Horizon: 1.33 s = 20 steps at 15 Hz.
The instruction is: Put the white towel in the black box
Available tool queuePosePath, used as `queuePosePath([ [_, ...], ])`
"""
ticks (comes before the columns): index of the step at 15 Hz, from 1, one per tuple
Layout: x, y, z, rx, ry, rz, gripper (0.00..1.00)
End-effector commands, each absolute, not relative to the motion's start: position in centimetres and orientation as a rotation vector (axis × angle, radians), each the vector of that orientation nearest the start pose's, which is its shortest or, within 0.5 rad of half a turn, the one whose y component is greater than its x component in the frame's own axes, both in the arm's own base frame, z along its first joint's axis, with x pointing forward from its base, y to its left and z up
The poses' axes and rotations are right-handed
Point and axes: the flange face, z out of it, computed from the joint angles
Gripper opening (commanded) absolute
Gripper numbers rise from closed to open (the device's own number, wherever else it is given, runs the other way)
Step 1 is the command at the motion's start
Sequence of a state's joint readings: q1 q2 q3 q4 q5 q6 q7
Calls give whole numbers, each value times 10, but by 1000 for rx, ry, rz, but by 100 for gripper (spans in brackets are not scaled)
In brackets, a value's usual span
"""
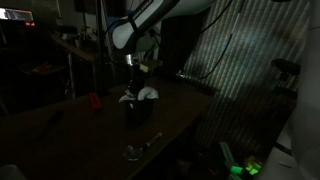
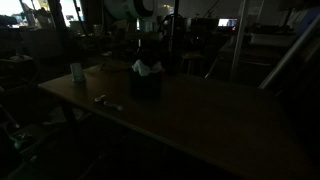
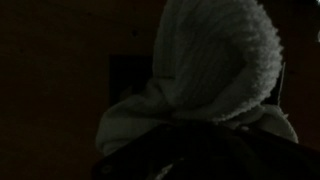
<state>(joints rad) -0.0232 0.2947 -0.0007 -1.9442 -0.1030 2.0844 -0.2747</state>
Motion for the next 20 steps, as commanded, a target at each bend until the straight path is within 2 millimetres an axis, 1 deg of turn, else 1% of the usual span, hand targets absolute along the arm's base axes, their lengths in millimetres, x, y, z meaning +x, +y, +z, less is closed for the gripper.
queuePosePath([
  [1,594,-15,303,-3094,-474,302,0],
  [6,594,-1,292,-3059,-486,337,0],
  [8,594,6,294,-3056,-503,338,0],
  [12,592,14,307,-3064,-522,319,0],
  [15,588,13,329,-3101,-509,263,0],
  [17,581,11,351,-3142,-493,214,0],
  [20,565,3,384,-3207,-443,167,0],
])
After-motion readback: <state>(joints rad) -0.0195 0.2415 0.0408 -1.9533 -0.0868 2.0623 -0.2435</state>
